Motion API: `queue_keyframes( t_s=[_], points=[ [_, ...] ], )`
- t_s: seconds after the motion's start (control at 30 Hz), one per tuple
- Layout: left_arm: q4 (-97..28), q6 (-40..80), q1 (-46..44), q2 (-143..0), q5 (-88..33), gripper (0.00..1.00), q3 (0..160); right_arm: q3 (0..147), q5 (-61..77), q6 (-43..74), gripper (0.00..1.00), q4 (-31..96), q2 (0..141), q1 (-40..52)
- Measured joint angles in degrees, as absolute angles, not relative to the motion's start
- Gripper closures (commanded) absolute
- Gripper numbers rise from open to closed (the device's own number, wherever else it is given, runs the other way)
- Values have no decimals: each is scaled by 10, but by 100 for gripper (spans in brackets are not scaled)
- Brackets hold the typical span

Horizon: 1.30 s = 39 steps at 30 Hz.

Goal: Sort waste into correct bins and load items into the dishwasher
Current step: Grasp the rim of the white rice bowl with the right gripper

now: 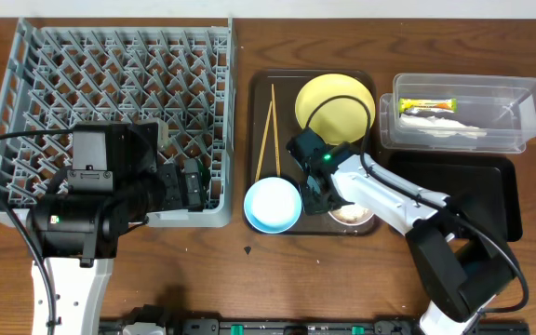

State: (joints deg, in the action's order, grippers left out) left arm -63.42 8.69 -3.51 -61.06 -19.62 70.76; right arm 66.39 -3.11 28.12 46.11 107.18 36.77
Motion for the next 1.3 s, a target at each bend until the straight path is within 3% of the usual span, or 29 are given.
queue_keyframes(
  t_s=[0.17, 0.33, 0.43, 0.77, 0.87, 1.07, 1.17, 1.23, 1.3],
  points=[
    [-637, 87, -35, -610, -196, 4, 708, 667, -39, 281, 98, 465, 1072, 368],
    [-637, 87, -35, -610, -196, 4, 708, 667, -35, 283, 68, 467, 1068, 368],
    [-637, 87, -35, -610, -196, 4, 708, 667, -30, 281, 64, 469, 1068, 368],
    [-637, 87, -35, -610, -196, 4, 708, 685, -41, 270, 73, 474, 1066, 368],
    [-637, 87, -35, -610, -196, 4, 708, 695, -44, 263, 82, 472, 1057, 368],
    [-637, 87, -35, -610, -196, 4, 708, 697, -55, 261, 83, 464, 1049, 368],
    [-637, 87, -35, -610, -196, 4, 708, 697, -60, 261, 91, 457, 1050, 368],
    [-640, 87, -35, -610, -196, 4, 708, 697, -60, 265, 91, 458, 1051, 368],
    [-641, 87, -35, -610, -196, 4, 708, 697, -60, 266, 84, 457, 1054, 368]
  ],
)
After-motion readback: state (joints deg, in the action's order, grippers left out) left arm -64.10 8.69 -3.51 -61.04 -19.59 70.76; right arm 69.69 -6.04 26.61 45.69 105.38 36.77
